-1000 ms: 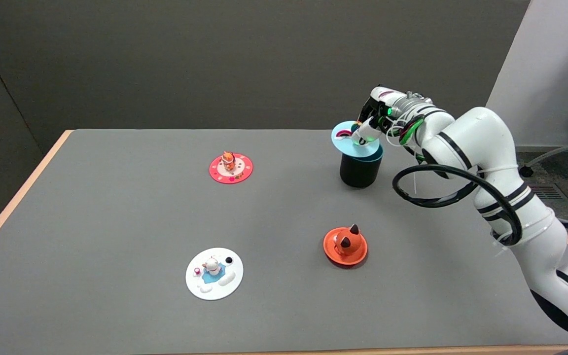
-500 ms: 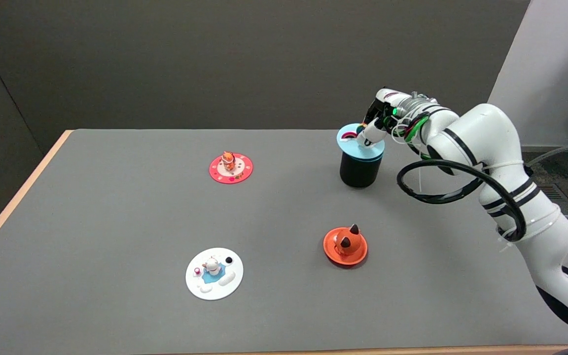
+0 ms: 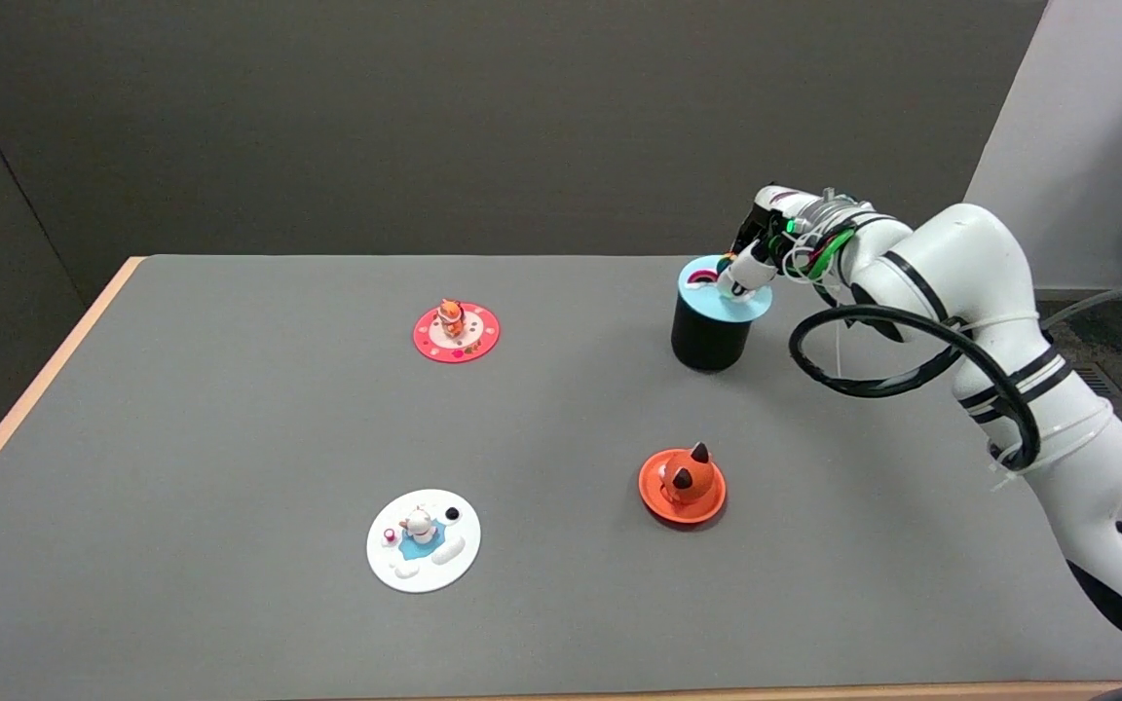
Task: Place the cup lid with blue sky onto the cup.
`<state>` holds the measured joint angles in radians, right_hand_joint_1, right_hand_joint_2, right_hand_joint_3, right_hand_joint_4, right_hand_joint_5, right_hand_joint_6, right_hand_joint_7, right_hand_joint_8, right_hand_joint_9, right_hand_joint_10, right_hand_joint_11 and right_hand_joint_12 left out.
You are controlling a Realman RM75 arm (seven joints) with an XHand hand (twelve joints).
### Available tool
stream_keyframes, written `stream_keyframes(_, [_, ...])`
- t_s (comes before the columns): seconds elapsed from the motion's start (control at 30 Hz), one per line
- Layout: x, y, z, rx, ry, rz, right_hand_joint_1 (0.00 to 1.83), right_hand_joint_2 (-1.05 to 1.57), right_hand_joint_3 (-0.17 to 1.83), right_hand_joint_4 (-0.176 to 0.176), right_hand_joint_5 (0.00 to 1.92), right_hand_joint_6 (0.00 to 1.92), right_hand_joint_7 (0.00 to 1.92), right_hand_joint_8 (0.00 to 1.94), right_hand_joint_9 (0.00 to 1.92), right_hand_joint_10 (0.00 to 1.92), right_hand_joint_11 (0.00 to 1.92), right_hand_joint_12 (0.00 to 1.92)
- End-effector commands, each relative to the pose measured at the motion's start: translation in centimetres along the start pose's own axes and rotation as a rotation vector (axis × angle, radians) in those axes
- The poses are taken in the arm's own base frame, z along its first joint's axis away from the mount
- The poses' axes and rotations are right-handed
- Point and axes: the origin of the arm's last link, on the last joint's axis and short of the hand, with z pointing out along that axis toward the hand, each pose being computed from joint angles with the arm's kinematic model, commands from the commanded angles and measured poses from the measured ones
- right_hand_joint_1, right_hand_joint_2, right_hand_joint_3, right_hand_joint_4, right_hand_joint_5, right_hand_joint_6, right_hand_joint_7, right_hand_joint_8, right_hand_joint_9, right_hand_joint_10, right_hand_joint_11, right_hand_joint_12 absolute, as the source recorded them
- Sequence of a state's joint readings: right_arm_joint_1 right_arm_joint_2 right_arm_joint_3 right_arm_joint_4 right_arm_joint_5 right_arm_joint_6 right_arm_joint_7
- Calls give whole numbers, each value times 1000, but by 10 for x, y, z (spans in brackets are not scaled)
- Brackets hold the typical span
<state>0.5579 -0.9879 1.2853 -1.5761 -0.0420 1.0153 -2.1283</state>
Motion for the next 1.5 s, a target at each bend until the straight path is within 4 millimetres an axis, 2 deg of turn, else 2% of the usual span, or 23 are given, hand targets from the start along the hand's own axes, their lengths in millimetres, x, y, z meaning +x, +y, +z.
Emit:
stream_keyframes(0.03, [1, 2, 4, -6, -9, 7, 1247, 1039, 151, -97, 898, 994, 1085, 985, 715, 1237, 454, 1280])
stream_keyframes(0.4, [2, -4, 3, 14, -2, 4, 1247, 1040, 150, -98, 898, 992, 1083, 989, 711, 1240, 450, 1276])
stream_keyframes(1.5, [0, -2, 5, 8, -9, 9, 1242, 1046, 148, -88, 901, 986, 1063, 1025, 693, 1250, 439, 1274])
